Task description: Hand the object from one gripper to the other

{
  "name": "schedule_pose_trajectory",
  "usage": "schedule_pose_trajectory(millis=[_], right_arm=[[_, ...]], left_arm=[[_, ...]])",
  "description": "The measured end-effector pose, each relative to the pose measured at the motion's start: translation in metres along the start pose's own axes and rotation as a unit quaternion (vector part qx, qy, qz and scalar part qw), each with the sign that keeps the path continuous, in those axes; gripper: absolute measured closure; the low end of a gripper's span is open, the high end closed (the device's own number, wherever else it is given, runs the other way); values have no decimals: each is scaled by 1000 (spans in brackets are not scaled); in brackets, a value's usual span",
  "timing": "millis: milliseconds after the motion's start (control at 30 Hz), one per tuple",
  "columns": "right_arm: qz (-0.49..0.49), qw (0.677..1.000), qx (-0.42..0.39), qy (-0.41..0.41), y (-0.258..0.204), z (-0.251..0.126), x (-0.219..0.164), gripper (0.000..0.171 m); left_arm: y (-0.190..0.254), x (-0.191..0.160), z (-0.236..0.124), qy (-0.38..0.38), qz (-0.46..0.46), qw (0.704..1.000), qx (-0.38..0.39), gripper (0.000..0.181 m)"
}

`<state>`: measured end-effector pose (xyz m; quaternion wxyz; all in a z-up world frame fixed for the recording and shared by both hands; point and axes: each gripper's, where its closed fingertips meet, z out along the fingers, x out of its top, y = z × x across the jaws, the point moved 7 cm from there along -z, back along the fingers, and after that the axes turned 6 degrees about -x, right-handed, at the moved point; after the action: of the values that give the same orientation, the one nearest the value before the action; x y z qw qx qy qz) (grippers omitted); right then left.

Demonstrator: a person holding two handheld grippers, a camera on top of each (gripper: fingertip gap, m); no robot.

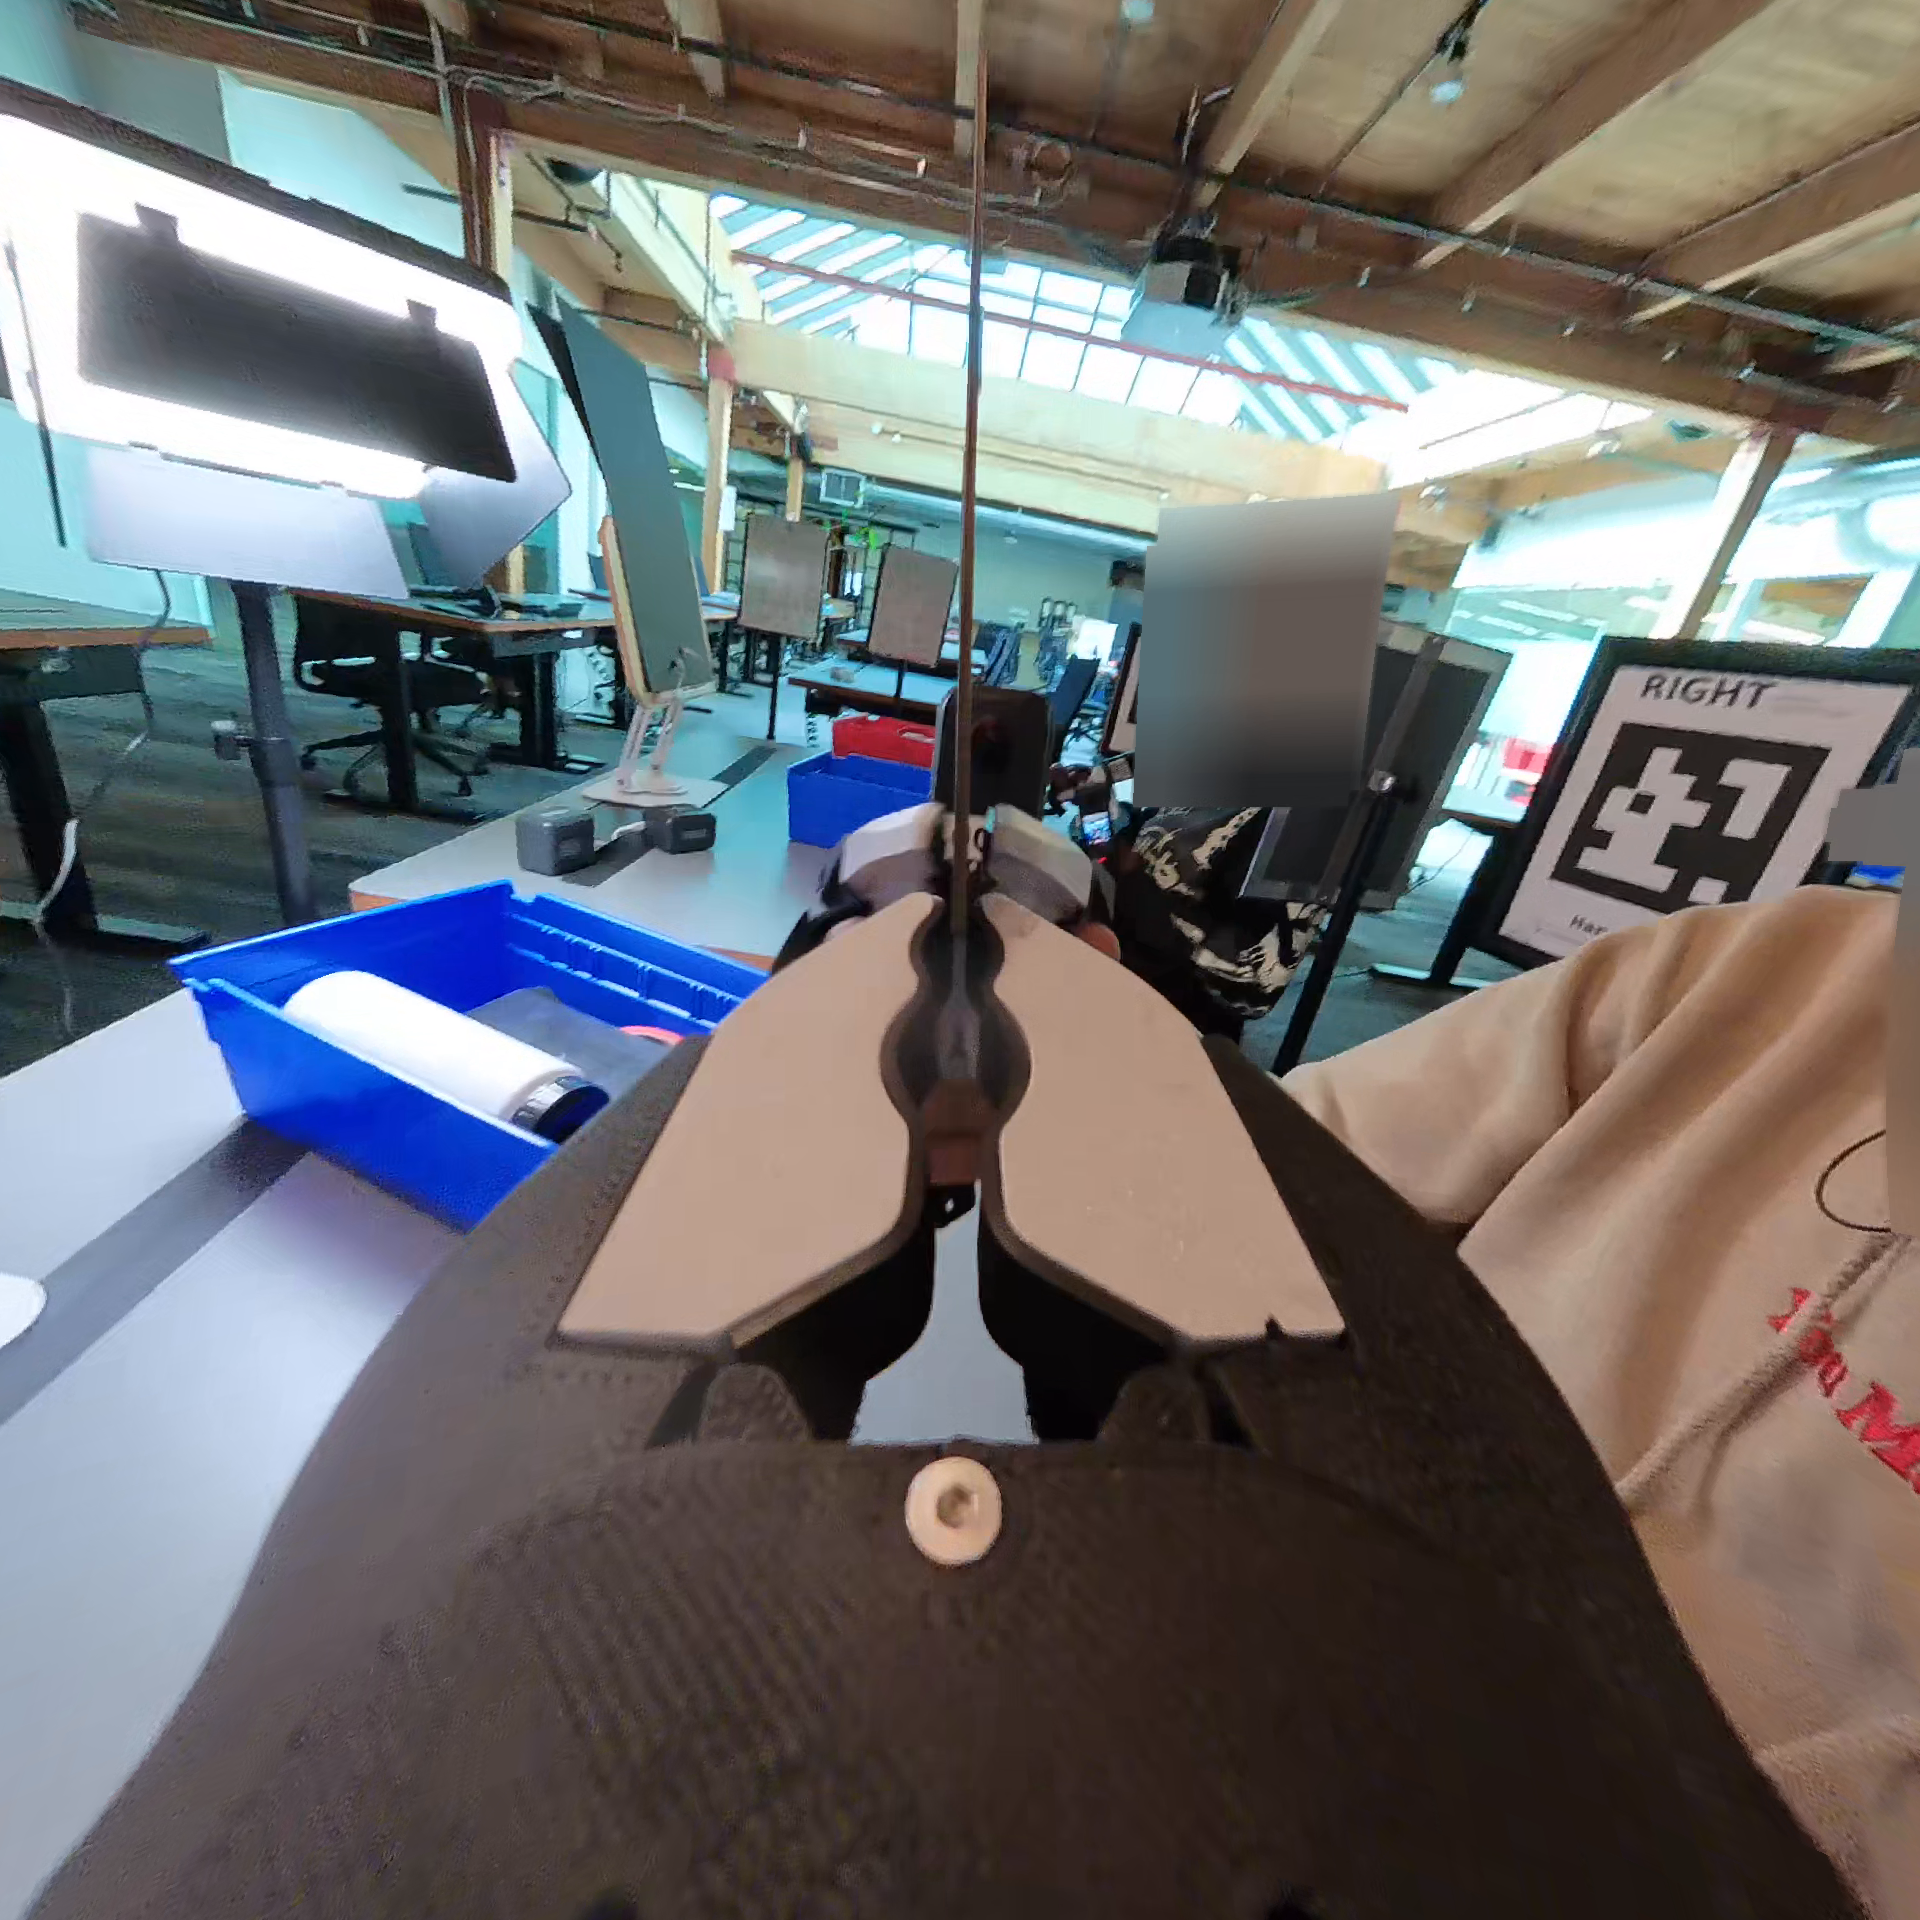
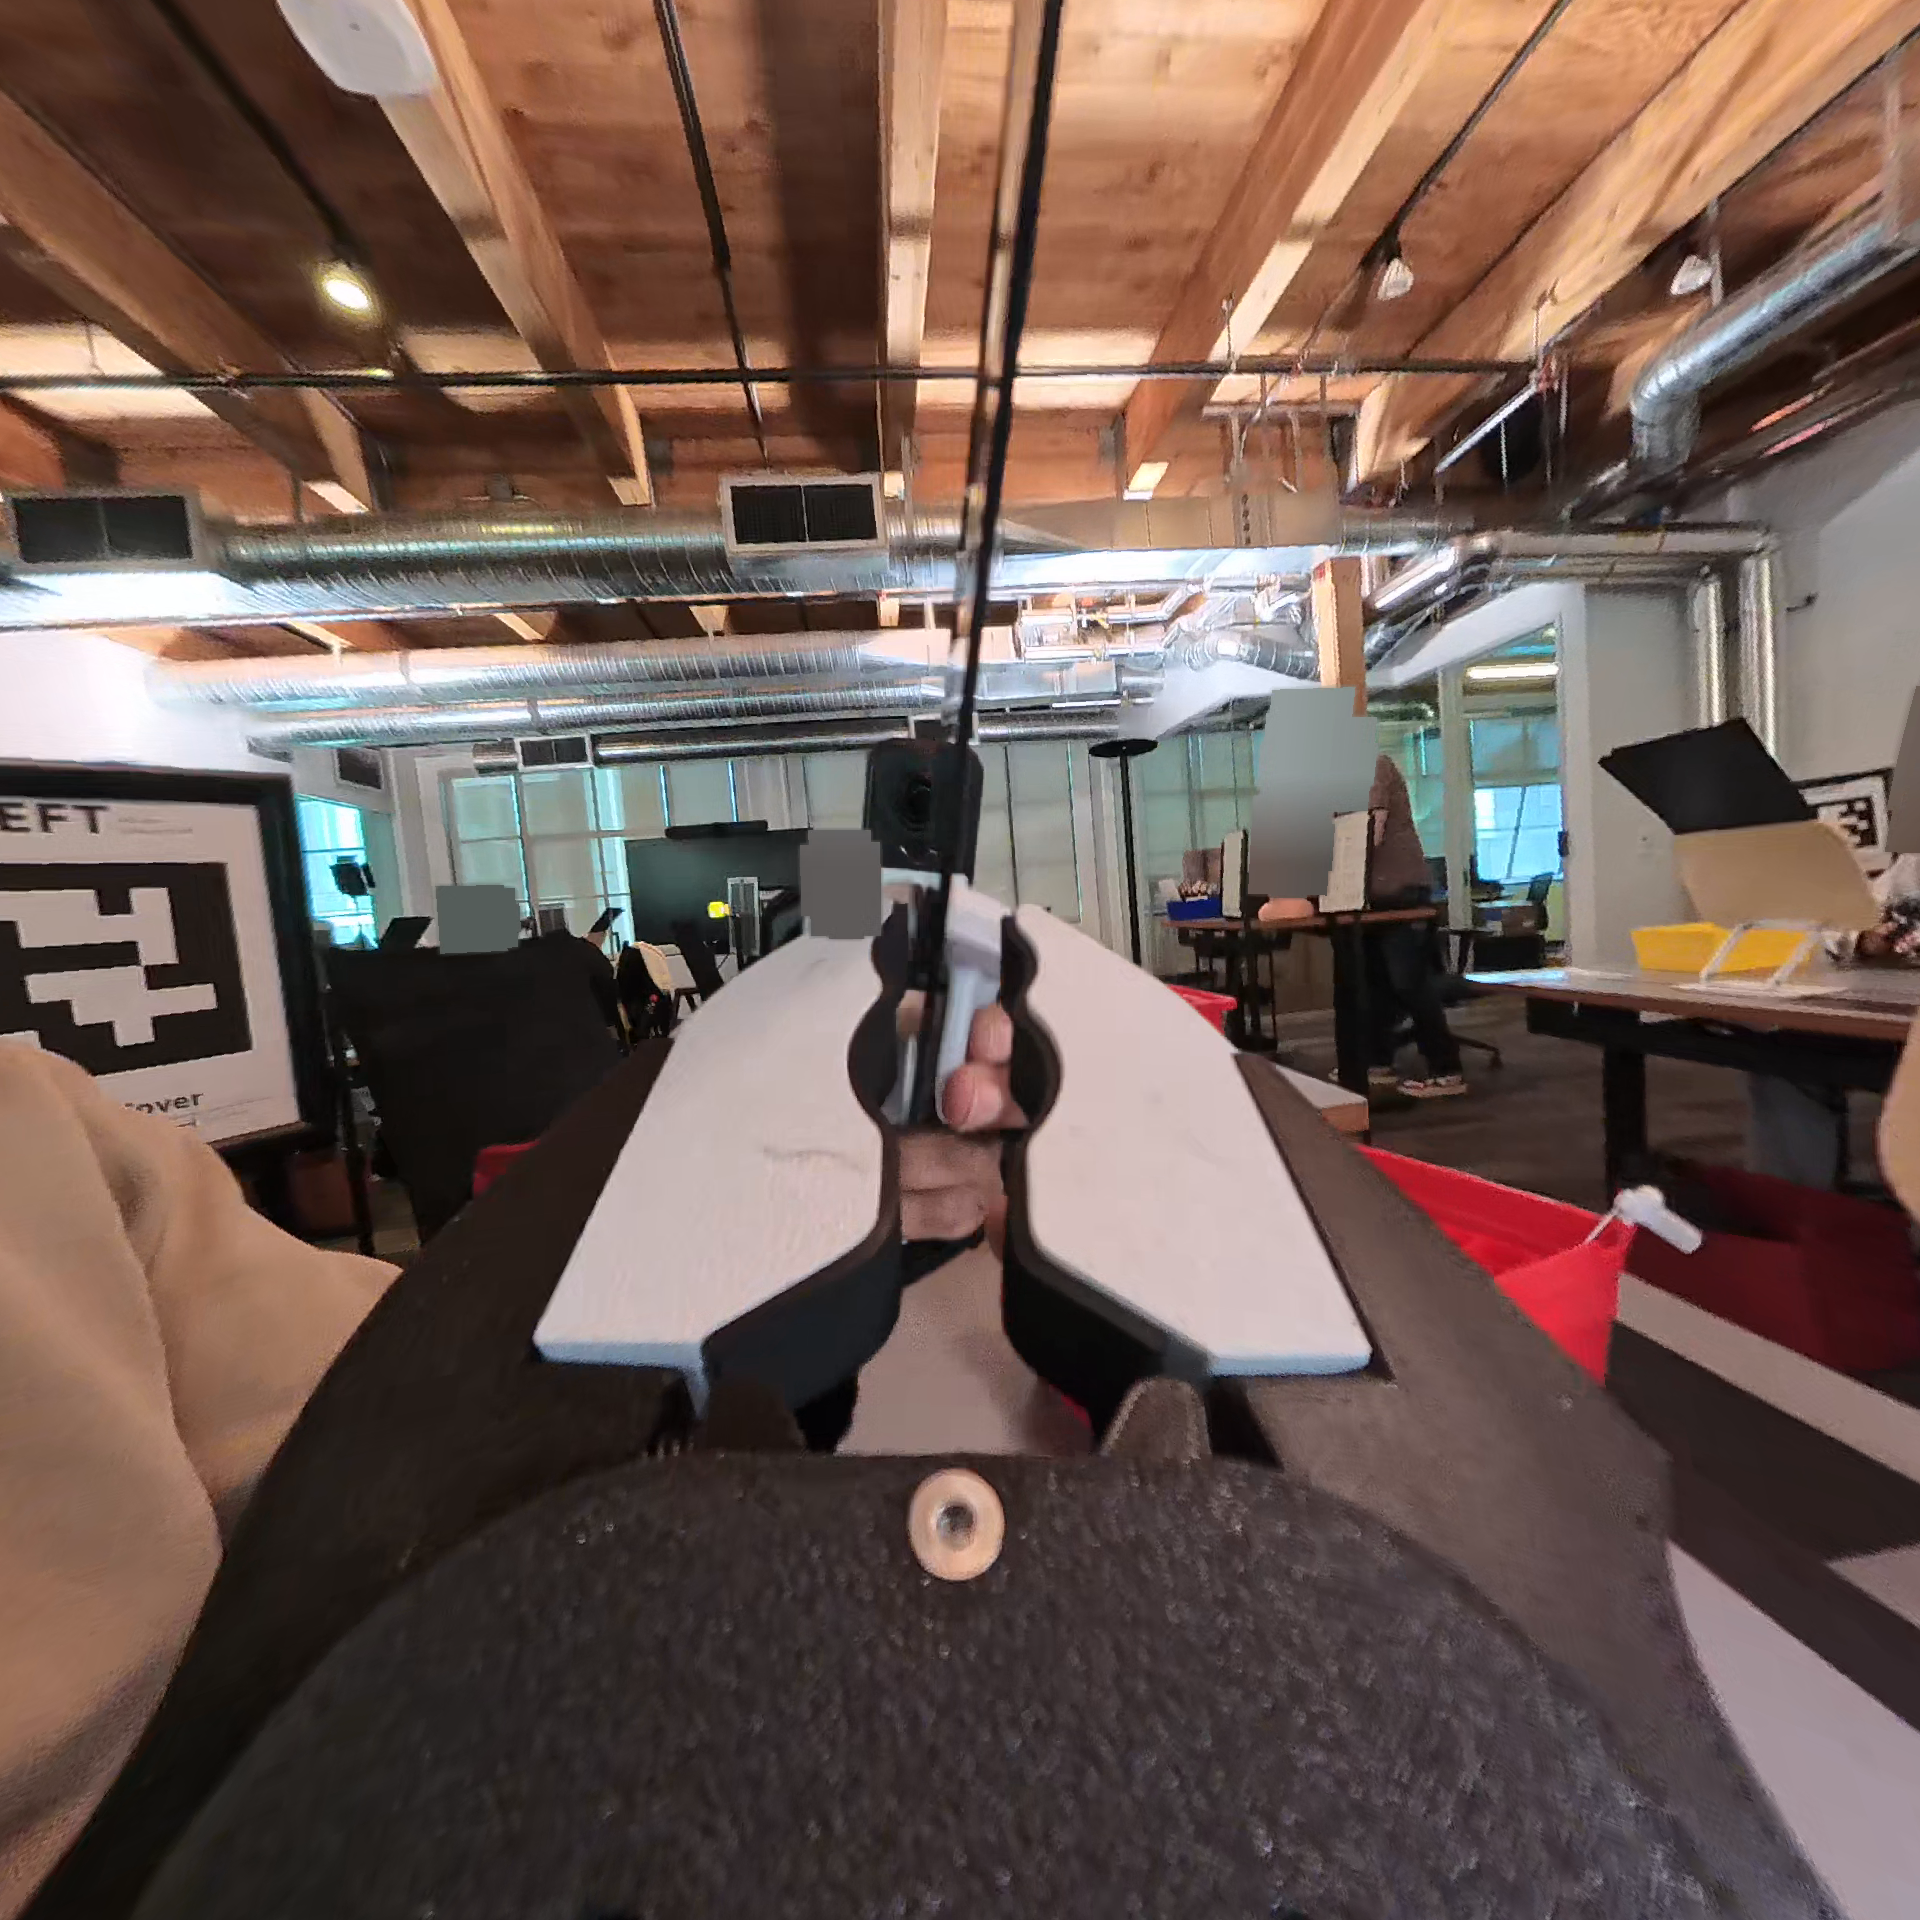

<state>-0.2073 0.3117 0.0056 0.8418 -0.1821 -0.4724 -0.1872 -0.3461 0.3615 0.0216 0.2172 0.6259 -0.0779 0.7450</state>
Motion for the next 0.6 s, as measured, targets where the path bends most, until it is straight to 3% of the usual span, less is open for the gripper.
schedule_pose_trajectory(millis=[67,167,233,300,333,500,600], right_arm=[[-9,1000,0,-7,0,-3,6,168],[-3,1000,-3,15,-4,-1,7,170],[-2,999,-12,43,-5,-1,5,169],[16,998,-20,64,-4,-1,3,170],[22,997,-24,65,-3,-1,2,170],[41,999,-22,21,2,2,0,167],[35,998,-31,49,6,-7,14,165]], left_arm=[[0,1,-1,-3,2,1000,3,179],[-1,3,-1,68,9,998,-10,177],[-5,-1,2,110,16,994,2,161],[-4,-11,12,76,13,997,-15,166],[-4,-13,15,61,14,998,-14,179],[-6,-7,7,52,4,999,-3,179],[-6,-1,0,57,-10,998,3,179]])
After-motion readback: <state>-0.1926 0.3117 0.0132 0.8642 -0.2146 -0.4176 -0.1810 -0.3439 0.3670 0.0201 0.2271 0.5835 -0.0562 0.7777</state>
